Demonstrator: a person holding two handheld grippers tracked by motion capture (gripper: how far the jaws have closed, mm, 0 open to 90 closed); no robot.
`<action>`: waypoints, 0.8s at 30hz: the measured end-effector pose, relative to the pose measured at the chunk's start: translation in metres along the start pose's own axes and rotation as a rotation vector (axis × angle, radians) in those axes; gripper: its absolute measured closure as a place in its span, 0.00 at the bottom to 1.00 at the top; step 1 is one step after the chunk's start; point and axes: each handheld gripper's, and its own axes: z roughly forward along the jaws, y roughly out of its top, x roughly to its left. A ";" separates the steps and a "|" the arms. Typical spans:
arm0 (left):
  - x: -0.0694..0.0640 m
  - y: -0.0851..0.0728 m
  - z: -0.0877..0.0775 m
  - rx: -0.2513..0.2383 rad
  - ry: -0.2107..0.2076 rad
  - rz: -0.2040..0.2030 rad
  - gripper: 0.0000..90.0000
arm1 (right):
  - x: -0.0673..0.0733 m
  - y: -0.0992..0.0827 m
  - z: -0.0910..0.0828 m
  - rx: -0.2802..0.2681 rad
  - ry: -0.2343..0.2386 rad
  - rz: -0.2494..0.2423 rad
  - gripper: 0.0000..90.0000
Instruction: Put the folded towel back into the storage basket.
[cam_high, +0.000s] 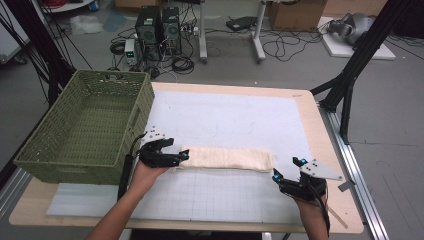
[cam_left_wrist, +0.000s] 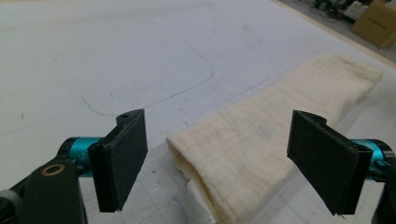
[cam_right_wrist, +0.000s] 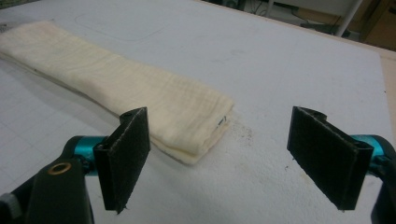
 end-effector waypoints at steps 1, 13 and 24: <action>0.000 0.000 0.002 0.015 0.002 0.000 0.24 | 0.000 0.000 0.000 0.003 0.000 0.003 0.22; 0.006 -0.005 0.018 0.132 0.058 -0.034 0.35 | -0.002 -0.001 0.001 0.007 0.003 -0.001 0.22; -0.007 -0.010 0.025 0.233 0.097 0.085 0.48 | -0.002 -0.002 0.001 0.016 0.007 0.000 0.22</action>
